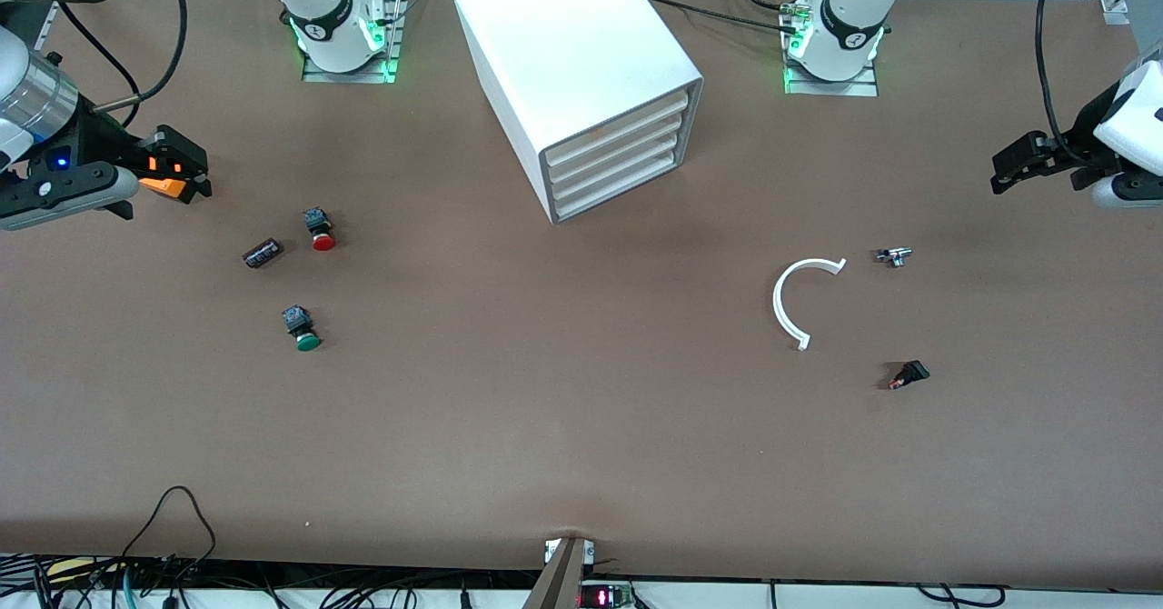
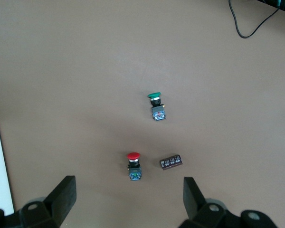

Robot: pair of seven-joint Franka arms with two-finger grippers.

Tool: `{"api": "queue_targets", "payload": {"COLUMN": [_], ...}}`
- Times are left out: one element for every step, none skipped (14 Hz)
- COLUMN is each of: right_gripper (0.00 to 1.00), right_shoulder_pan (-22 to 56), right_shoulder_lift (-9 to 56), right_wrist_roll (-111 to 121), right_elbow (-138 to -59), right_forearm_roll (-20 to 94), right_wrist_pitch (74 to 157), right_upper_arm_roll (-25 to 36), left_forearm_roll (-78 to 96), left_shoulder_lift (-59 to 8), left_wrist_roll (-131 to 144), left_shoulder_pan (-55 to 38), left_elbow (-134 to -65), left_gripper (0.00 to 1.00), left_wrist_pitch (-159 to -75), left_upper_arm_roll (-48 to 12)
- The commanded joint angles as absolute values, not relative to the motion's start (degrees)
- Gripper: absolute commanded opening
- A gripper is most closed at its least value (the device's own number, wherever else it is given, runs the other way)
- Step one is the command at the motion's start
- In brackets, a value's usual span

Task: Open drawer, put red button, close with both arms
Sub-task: 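Move the left gripper from rest toward the white drawer cabinet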

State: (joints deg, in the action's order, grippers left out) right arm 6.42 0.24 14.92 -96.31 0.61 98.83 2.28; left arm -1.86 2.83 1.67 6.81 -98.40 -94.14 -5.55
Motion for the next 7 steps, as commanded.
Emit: {"api": "queue_targets", "payload": {"right_gripper": [1.0,1.0,1.0,1.0,1.0,1.0,1.0], "right_shoulder_pan": [6.24,6.24,6.24,6.24,6.24,6.24,6.24], "right_shoulder_lift": [0.62,0.62,0.62,0.62,0.62,0.62,0.62], "right_wrist_roll": [14.94,14.94,14.94,14.94,14.94,14.94,14.94], "right_elbow": [-95.27,-95.27,-95.27,-95.27,-95.27,-95.27,-95.27], "right_forearm_roll": [0.18,0.18,0.18,0.09,0.17,0.09,0.09], "right_wrist_pitch": [98.53,98.53,98.53,98.53,98.53,98.44,98.52], "right_upper_arm_roll": [2.2,2.2,2.2,2.2,2.2,2.2,2.2], "left_forearm_roll": [-2.02,-1.85,-1.93,-2.28,-2.37,-2.37,-2.37], "left_shoulder_lift": [3.51,3.6,3.52,3.43,3.43,3.43,3.34], "left_wrist_roll": [0.18,0.18,0.18,0.18,0.18,0.18,0.18], "left_shoulder_pan": [6.68,6.59,6.5,6.42,6.42,6.33,6.15], "left_elbow": [-98.7,-98.61,-98.35,-98.09,-97.91,-97.48,-97.38], "left_gripper": [1.0,1.0,1.0,1.0,1.0,1.0,1.0], "left_wrist_pitch": [-93.6,-93.6,-93.52,-93.17,-92.9,-92.2,-91.76], "left_upper_arm_roll": [-5.27,-5.27,-5.27,-5.62,-6.06,-6.15,-6.33]}}
